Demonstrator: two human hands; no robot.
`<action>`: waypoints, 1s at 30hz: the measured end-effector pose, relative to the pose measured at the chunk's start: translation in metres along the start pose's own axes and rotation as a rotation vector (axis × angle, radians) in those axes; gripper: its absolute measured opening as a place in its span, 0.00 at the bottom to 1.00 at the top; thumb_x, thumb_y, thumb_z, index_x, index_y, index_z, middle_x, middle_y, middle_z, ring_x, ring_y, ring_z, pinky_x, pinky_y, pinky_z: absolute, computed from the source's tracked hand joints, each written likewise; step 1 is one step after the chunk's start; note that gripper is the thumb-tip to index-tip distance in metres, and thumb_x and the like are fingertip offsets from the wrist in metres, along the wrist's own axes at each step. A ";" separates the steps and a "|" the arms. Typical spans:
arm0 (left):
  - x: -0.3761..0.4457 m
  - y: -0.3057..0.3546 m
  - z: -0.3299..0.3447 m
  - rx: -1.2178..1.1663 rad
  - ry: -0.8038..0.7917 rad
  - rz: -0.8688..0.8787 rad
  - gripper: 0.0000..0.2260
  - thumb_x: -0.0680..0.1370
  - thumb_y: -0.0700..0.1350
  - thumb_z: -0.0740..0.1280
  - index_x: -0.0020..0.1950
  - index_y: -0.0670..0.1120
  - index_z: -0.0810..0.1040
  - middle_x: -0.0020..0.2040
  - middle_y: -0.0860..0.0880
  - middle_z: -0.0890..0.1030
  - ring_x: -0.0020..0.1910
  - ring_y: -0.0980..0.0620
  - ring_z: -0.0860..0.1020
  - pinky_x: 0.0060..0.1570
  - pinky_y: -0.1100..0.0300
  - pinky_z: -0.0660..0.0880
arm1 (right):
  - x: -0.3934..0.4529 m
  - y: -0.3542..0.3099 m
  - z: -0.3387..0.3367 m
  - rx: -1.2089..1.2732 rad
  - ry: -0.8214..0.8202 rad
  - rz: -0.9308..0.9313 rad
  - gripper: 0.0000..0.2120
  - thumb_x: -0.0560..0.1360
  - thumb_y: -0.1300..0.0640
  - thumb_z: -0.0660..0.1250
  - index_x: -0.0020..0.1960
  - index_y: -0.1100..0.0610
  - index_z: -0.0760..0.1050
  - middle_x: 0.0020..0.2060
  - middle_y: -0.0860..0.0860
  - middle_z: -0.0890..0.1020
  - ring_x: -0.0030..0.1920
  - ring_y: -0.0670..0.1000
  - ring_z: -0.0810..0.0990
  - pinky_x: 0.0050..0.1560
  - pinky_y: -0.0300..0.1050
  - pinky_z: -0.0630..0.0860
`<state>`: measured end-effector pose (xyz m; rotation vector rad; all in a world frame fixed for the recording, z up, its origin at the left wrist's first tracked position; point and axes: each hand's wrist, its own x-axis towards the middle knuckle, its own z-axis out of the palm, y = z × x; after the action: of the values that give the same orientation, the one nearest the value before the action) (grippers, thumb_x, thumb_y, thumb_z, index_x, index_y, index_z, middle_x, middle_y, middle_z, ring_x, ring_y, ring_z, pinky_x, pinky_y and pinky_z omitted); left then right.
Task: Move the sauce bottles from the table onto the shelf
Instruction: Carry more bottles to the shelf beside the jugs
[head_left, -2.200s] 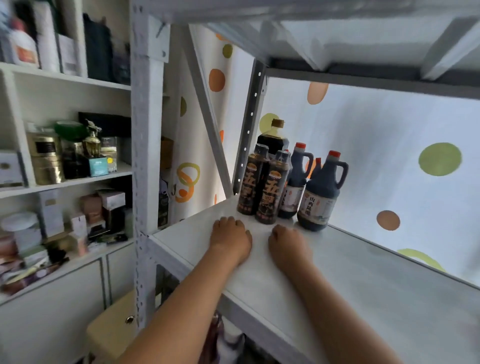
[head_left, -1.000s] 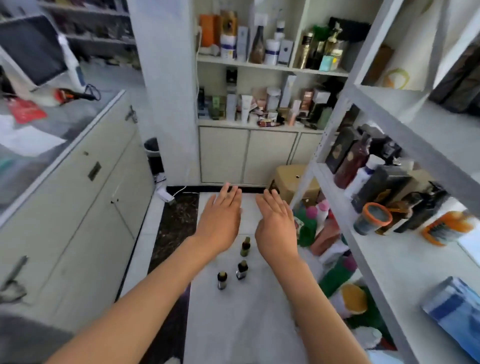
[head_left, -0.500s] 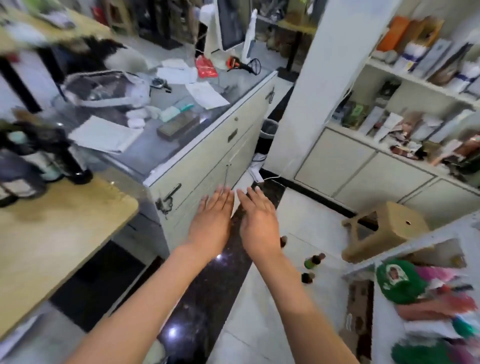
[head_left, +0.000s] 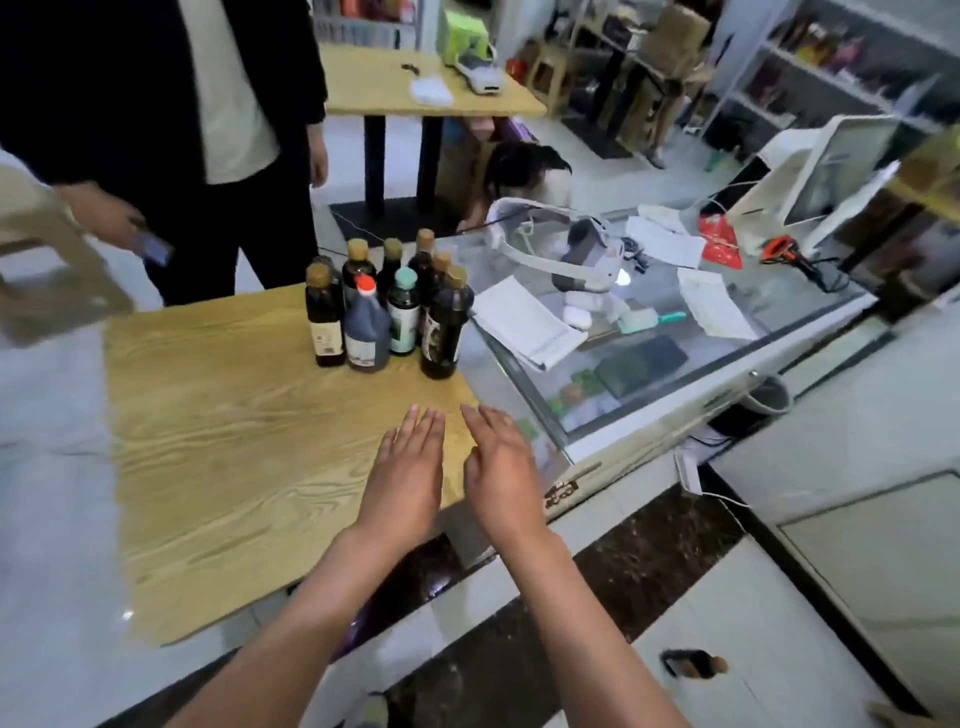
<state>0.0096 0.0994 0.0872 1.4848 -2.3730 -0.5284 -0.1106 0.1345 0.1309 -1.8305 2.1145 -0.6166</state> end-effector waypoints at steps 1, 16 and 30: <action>0.005 -0.012 -0.004 -0.014 0.012 -0.025 0.25 0.83 0.41 0.52 0.79 0.44 0.49 0.80 0.48 0.51 0.78 0.51 0.44 0.76 0.53 0.46 | 0.012 -0.007 0.007 0.017 -0.006 -0.008 0.30 0.75 0.69 0.60 0.76 0.55 0.66 0.73 0.57 0.69 0.75 0.56 0.63 0.76 0.45 0.53; 0.119 -0.105 -0.030 -0.329 0.224 -0.379 0.20 0.81 0.41 0.61 0.73 0.43 0.66 0.71 0.45 0.70 0.70 0.47 0.67 0.64 0.61 0.62 | 0.163 -0.017 0.069 0.436 -0.085 0.166 0.24 0.78 0.61 0.64 0.74 0.55 0.68 0.69 0.52 0.74 0.70 0.52 0.71 0.69 0.47 0.68; 0.256 -0.180 -0.063 -0.077 0.129 -0.551 0.32 0.77 0.35 0.66 0.78 0.45 0.56 0.78 0.46 0.59 0.76 0.47 0.58 0.73 0.56 0.57 | 0.306 -0.025 0.141 0.581 -0.314 0.228 0.06 0.79 0.51 0.66 0.52 0.52 0.73 0.48 0.48 0.80 0.47 0.51 0.78 0.42 0.44 0.68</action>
<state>0.0708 -0.2141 0.0744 2.0683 -1.8101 -0.6109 -0.0712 -0.1889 0.0410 -1.2544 1.6732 -0.7327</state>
